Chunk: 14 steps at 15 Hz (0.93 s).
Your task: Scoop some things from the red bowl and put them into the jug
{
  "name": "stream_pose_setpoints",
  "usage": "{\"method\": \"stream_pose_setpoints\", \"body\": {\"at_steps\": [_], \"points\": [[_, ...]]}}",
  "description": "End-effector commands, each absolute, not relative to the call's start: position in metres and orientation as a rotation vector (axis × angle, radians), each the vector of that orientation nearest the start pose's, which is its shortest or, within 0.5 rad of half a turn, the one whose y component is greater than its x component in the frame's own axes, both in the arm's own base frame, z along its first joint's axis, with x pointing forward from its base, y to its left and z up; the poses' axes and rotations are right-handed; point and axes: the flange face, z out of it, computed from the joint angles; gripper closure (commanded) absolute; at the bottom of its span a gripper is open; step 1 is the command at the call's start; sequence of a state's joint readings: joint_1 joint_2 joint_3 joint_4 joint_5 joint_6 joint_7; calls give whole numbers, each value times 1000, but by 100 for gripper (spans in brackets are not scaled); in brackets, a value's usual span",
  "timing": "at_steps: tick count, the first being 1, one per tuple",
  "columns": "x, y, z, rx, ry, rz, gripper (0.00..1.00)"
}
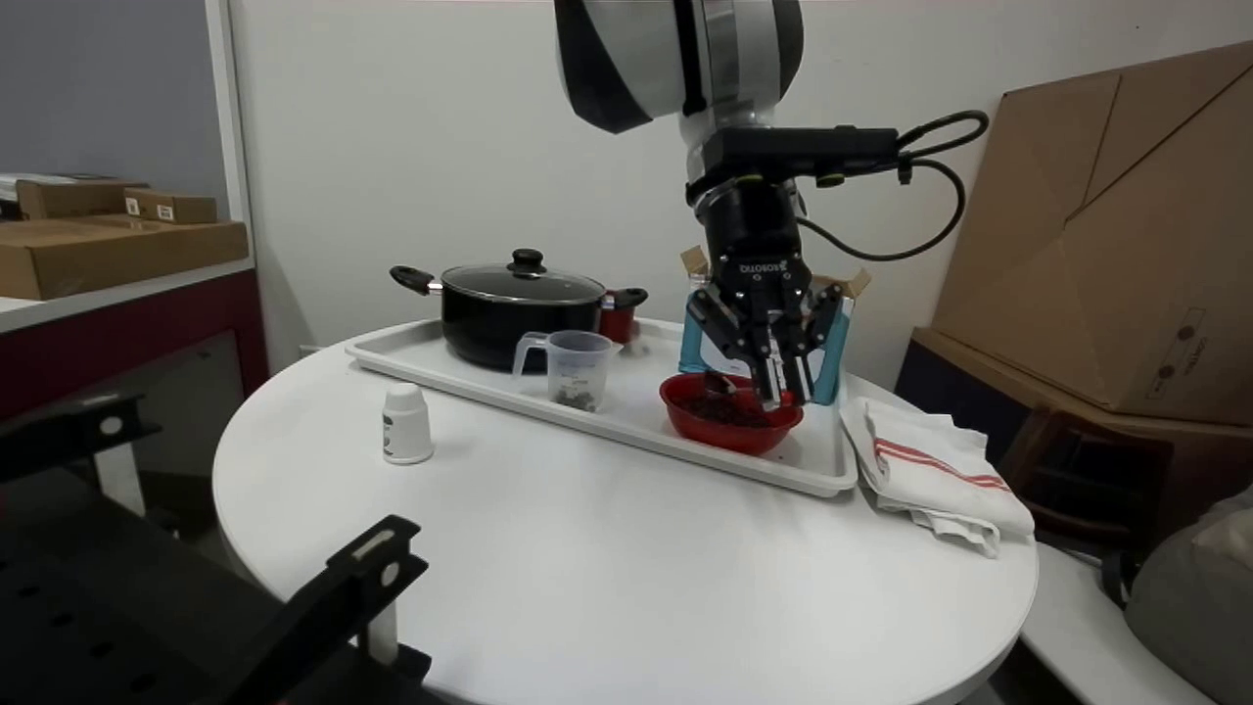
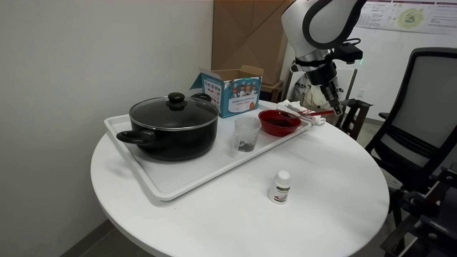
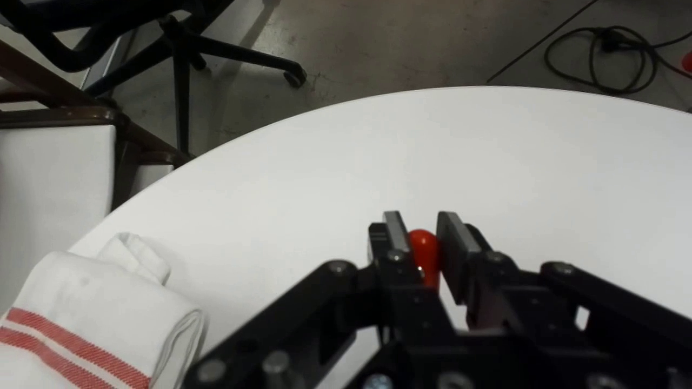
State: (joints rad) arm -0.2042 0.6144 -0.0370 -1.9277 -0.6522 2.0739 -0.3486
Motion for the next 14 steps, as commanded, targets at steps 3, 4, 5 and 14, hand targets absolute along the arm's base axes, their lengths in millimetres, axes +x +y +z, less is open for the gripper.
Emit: {"method": "stream_pose_setpoints", "body": {"at_steps": [3, 4, 5, 14], "points": [[550, -156, 177, -3189, -964, 927, 90], [550, -154, 182, -3192, -979, 919, 90], [550, -151, 187, -3199, -994, 911, 90], [547, -100, 227, -3253, -1184, 849, 90]]}}
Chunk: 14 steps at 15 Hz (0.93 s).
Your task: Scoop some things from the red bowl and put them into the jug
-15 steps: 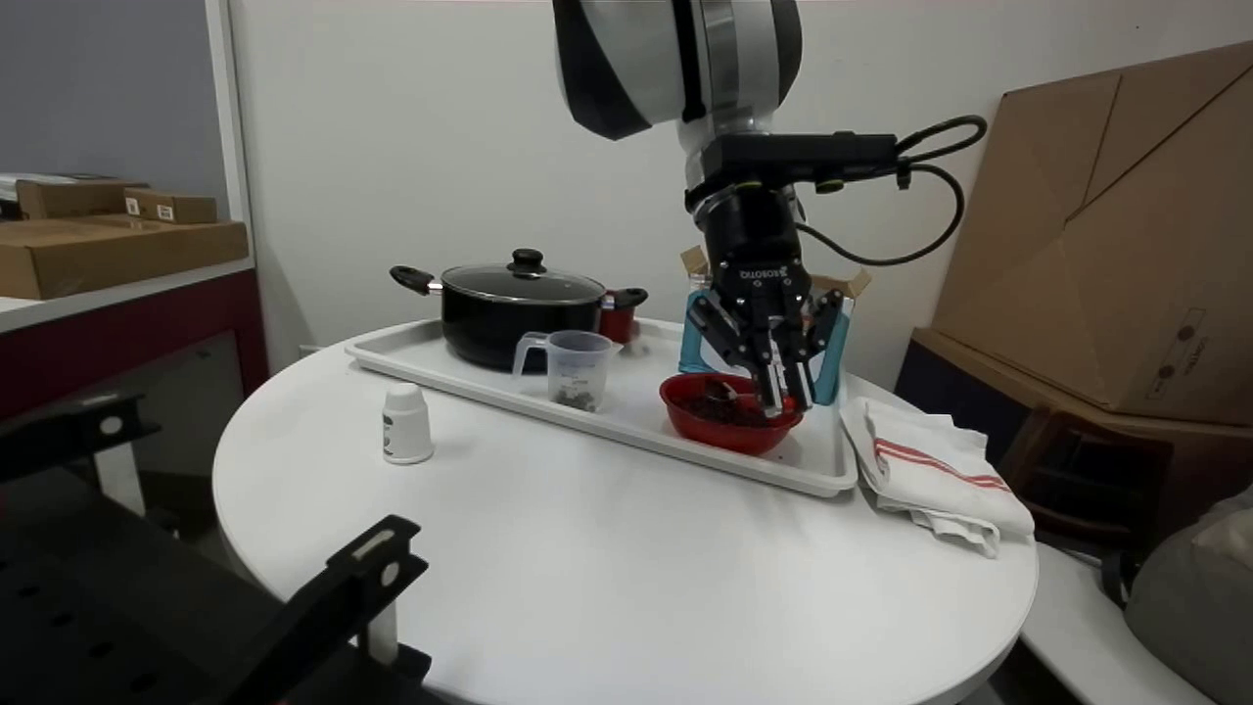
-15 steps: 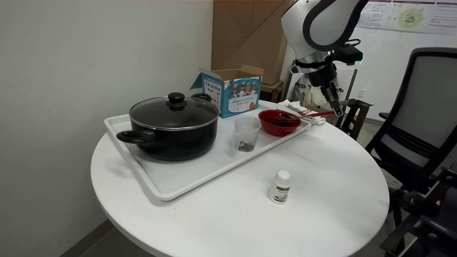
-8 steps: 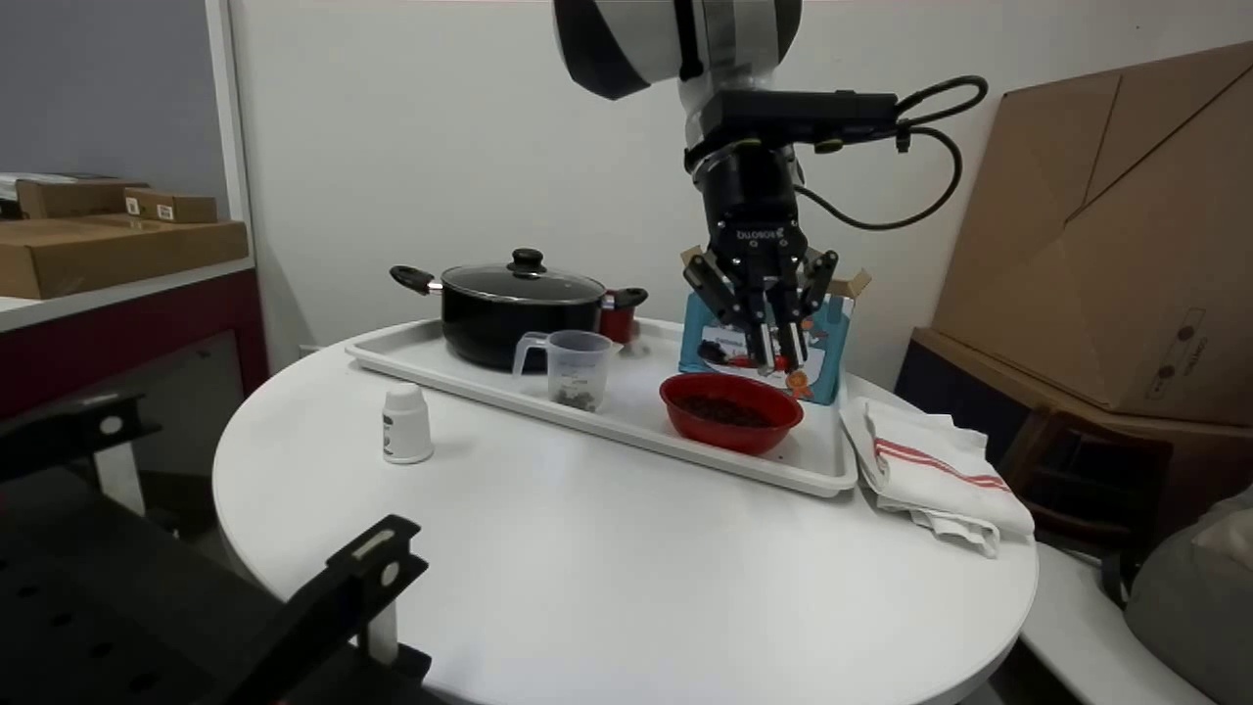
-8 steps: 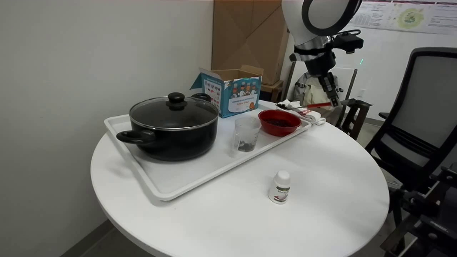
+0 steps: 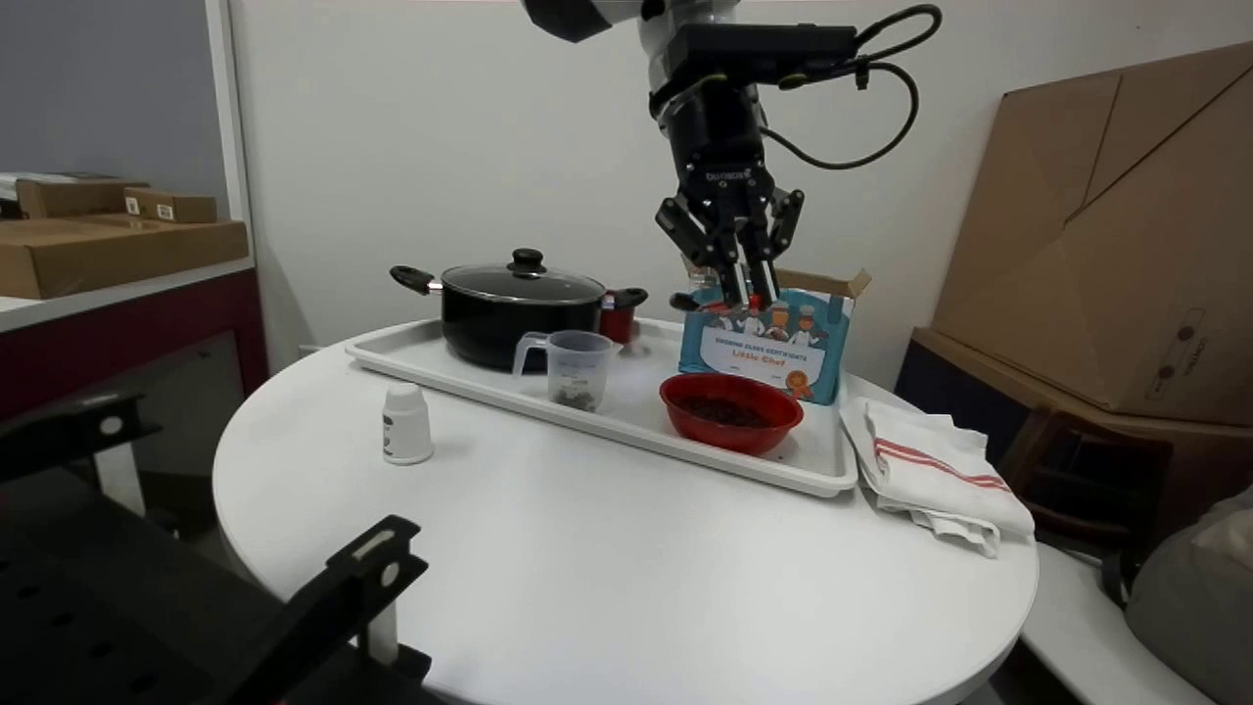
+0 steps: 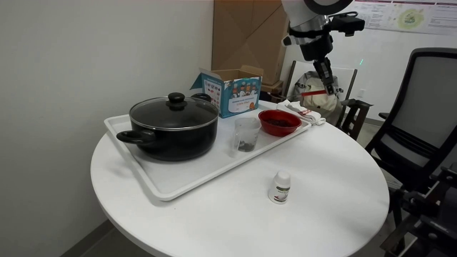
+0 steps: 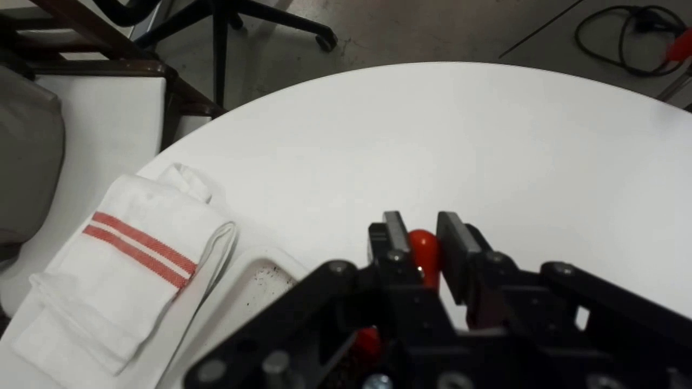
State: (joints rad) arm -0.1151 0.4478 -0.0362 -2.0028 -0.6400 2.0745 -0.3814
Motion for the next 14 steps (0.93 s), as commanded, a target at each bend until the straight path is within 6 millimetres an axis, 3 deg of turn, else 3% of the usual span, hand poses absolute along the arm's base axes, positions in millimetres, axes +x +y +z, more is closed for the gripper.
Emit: {"method": "stream_pose_setpoints", "body": {"at_steps": [1, 14], "points": [[545, -93, 227, -3252, -1214, 853, 90], [527, -26, 208, -3247, -1465, 943, 90]]}}
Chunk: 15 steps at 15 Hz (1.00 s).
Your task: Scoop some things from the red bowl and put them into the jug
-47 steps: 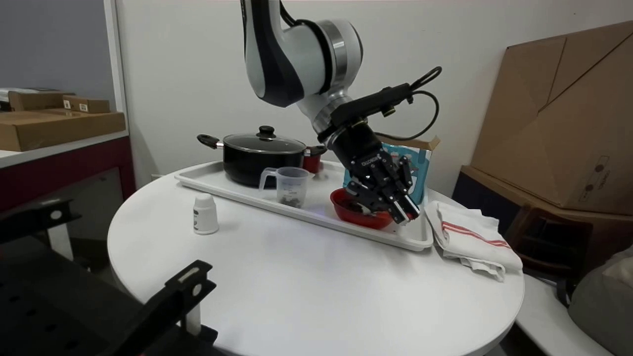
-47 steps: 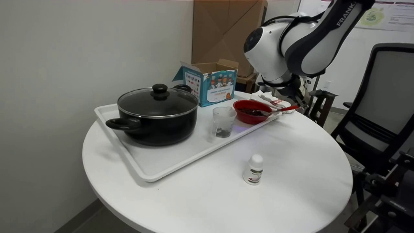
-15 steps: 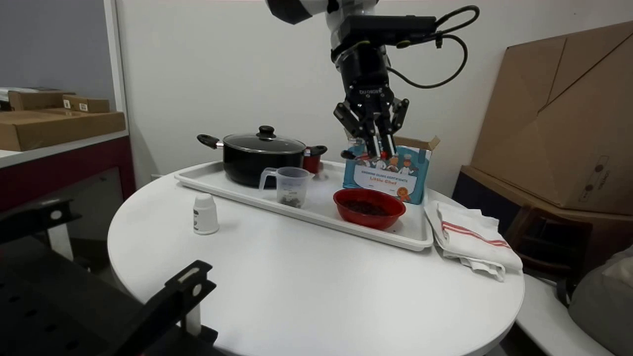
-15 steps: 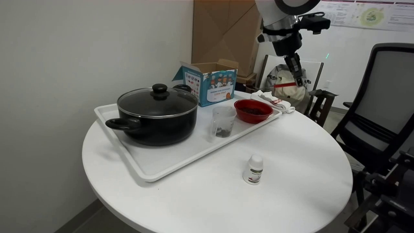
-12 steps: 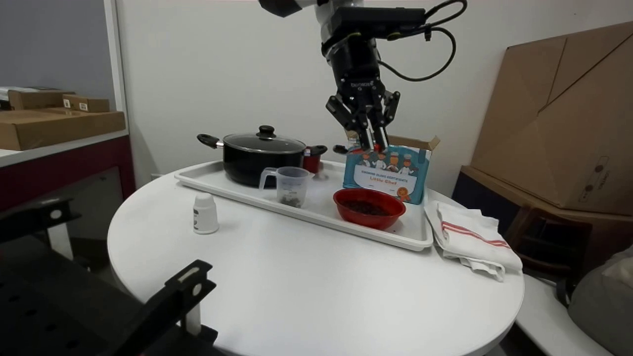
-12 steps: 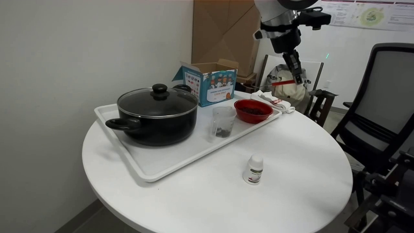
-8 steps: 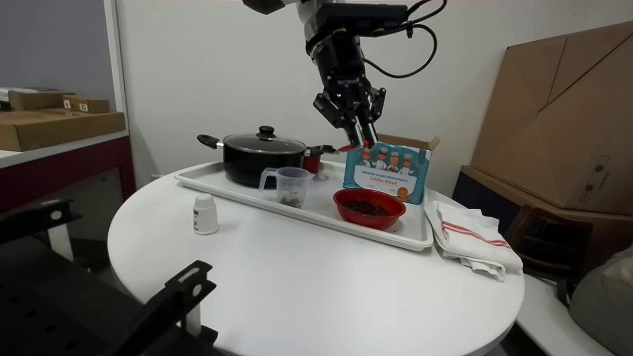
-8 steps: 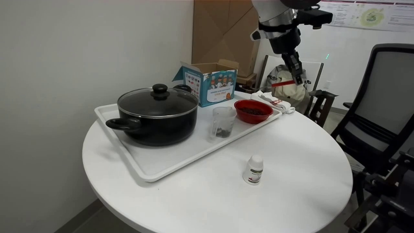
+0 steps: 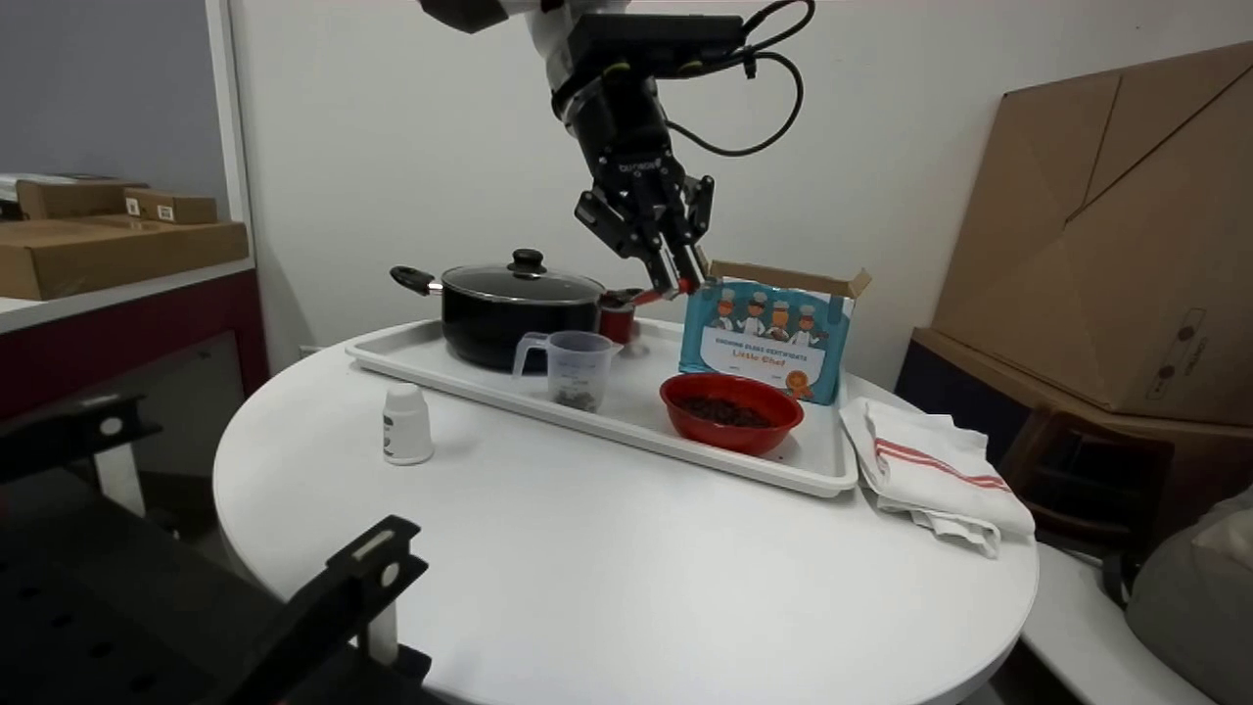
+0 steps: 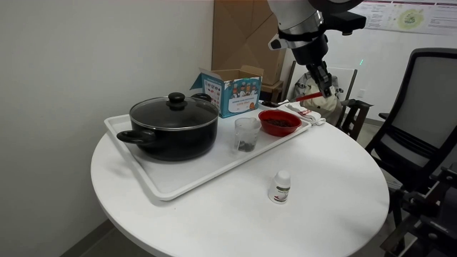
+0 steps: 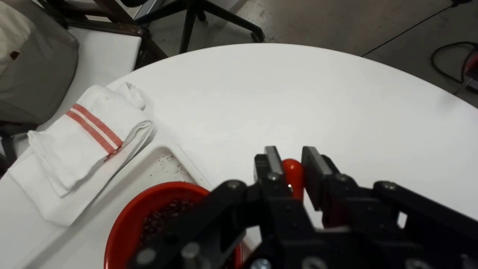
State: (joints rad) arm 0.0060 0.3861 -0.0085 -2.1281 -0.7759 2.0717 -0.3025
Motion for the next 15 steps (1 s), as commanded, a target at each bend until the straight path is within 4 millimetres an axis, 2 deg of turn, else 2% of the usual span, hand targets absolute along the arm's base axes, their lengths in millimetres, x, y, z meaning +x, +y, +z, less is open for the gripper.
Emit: {"method": "stream_pose_setpoints", "body": {"at_steps": [1, 15], "points": [[526, -23, 206, 2282, 1034, -666, 90], [527, 4, 172, 2177, 987, -754, 90]]}}
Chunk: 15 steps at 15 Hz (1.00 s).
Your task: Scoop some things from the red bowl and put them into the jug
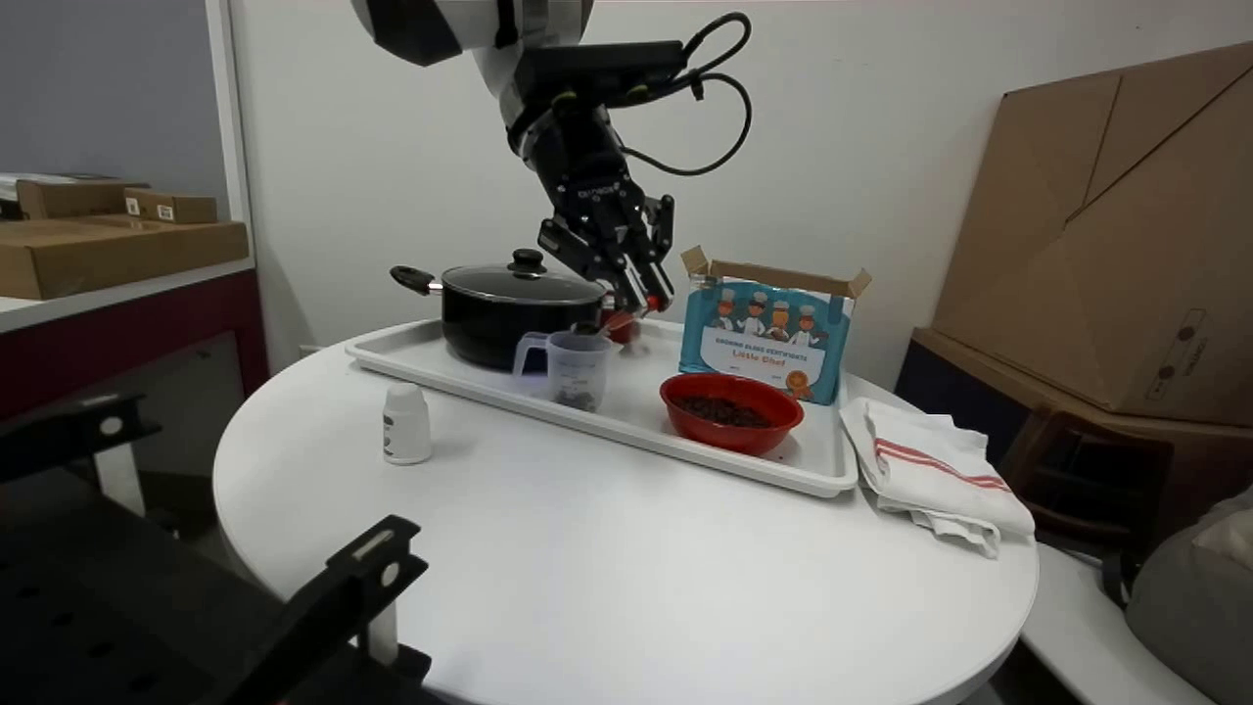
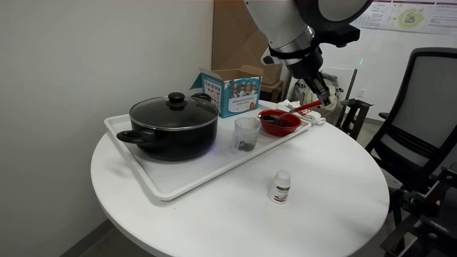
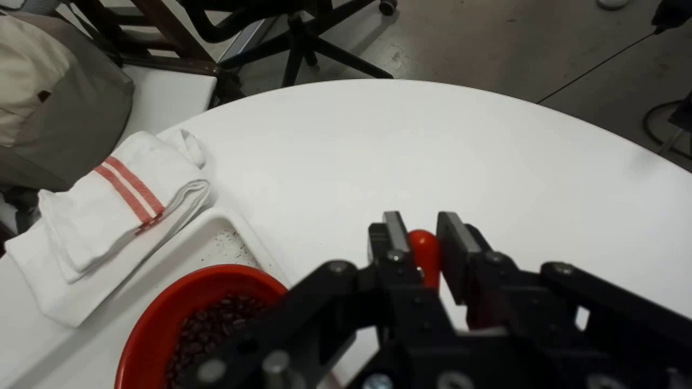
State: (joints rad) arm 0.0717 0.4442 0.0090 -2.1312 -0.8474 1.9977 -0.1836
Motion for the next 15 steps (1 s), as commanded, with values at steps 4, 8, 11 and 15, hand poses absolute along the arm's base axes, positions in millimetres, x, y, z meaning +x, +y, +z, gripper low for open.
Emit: {"method": "stream_pose_setpoints", "body": {"at_steps": [4, 8, 11, 15], "points": [[533, 13, 169, 2185, 989, -767, 90], [543, 18, 170, 2187, 981, -785, 90], [549, 17, 174, 2170, 962, -795, 90], [556, 16, 181, 2138, 933, -815, 90]]}}
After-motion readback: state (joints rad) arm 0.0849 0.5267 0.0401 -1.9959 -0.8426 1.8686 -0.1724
